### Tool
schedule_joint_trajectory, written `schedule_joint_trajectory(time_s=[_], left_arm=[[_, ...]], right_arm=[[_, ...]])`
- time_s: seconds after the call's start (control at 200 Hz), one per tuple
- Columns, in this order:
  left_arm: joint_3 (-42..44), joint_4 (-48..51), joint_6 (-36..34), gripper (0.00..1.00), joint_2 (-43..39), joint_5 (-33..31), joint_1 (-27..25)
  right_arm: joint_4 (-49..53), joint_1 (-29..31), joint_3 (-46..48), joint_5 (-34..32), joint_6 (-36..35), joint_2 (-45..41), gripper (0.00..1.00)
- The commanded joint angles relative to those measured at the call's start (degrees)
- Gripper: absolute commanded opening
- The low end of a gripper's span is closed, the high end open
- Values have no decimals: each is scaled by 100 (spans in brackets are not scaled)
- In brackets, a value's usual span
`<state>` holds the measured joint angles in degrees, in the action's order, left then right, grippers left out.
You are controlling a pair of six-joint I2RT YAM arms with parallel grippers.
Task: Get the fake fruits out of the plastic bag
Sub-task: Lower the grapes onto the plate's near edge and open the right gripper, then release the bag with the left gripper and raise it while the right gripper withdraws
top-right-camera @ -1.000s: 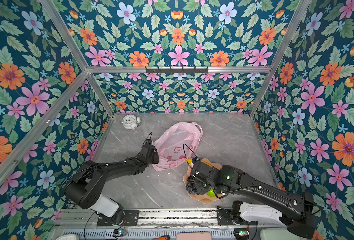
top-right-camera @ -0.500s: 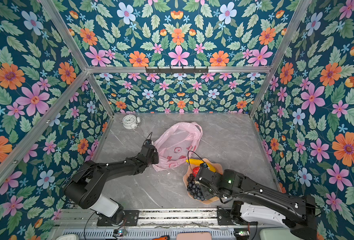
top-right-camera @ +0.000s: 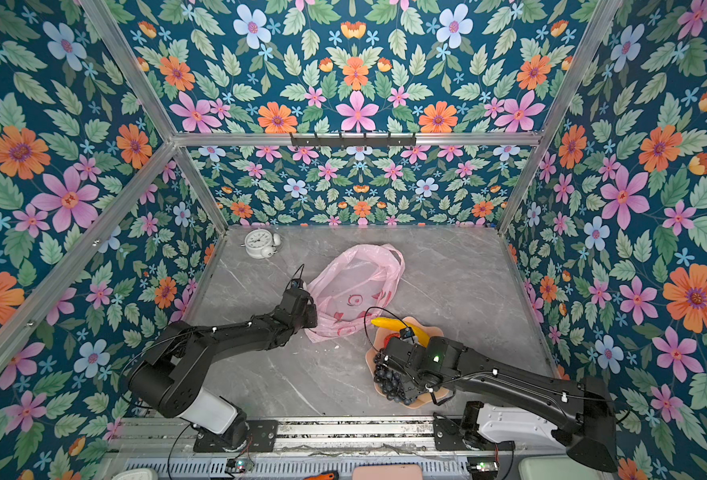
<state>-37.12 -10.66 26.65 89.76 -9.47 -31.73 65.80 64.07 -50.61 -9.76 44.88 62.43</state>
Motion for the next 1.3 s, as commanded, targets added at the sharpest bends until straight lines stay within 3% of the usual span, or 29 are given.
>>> schedule_joint_trajectory(time_s=[0.0, 0.08, 0.225, 0.35, 0.575, 0.81, 1.115, 1.295], left_arm=[[-28, -42, -55, 8, 21, -4, 4], [-23, -42, -56, 8, 23, 15, 0], [-39, -42, -59, 8, 29, 24, 0], [-23, -42, -64, 8, 13, 19, -3], [-33, -33, -63, 8, 3, 24, 1], [-185, 95, -76, 8, 98, 79, 4], [-2406, 1454, -862, 8, 1175, 133, 0], [-4073, 2251, -1584, 8, 2073, 184, 56]], right_arm=[[170, 8, -39, -243, 114, 41, 0], [111, 8, -34, -211, 109, 3, 0], [12, 6, -54, -274, 100, -171, 20], [151, 1, -131, -485, 209, -201, 29], [273, -146, -204, -829, 600, -166, 36], [17, -1082, -133, -617, 548, -658, 40], [-722, -2097, 100, -560, 233, -1077, 56], [-1213, -2255, 416, -798, 148, -1458, 67]])
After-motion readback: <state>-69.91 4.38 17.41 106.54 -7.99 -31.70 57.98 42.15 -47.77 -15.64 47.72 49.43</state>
